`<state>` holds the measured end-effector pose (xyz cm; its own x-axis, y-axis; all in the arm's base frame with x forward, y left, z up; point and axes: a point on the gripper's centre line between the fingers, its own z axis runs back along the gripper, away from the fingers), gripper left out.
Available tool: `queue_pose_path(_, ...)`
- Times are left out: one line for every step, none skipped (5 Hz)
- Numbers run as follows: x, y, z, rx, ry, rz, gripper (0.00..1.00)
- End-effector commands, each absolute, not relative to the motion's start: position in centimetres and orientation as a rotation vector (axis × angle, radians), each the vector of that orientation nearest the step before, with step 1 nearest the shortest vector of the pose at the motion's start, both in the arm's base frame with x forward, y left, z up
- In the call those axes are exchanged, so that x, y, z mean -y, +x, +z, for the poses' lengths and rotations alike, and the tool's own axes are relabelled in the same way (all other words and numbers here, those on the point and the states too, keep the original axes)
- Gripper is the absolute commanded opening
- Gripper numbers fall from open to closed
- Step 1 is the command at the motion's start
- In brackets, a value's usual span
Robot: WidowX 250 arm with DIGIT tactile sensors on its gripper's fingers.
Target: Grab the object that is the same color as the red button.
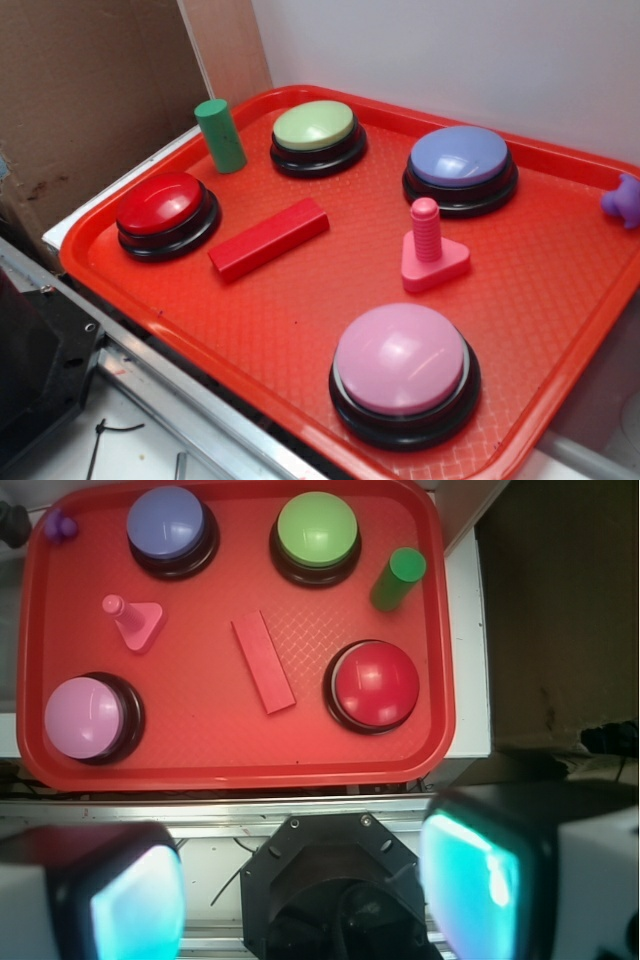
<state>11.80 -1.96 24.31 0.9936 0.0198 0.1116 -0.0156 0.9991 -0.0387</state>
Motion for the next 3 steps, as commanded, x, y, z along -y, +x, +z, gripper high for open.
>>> queue_pose_path(2.0,11.8,24.3,0.112,-0.038,0.018,1.0)
queue_pose_path(2.7,13.9,24.3,0.109,-0.042,-0.009,1.0)
queue_pose_path(4.3,16.0,23.0,0.079,-0.023,-0.048,1.0)
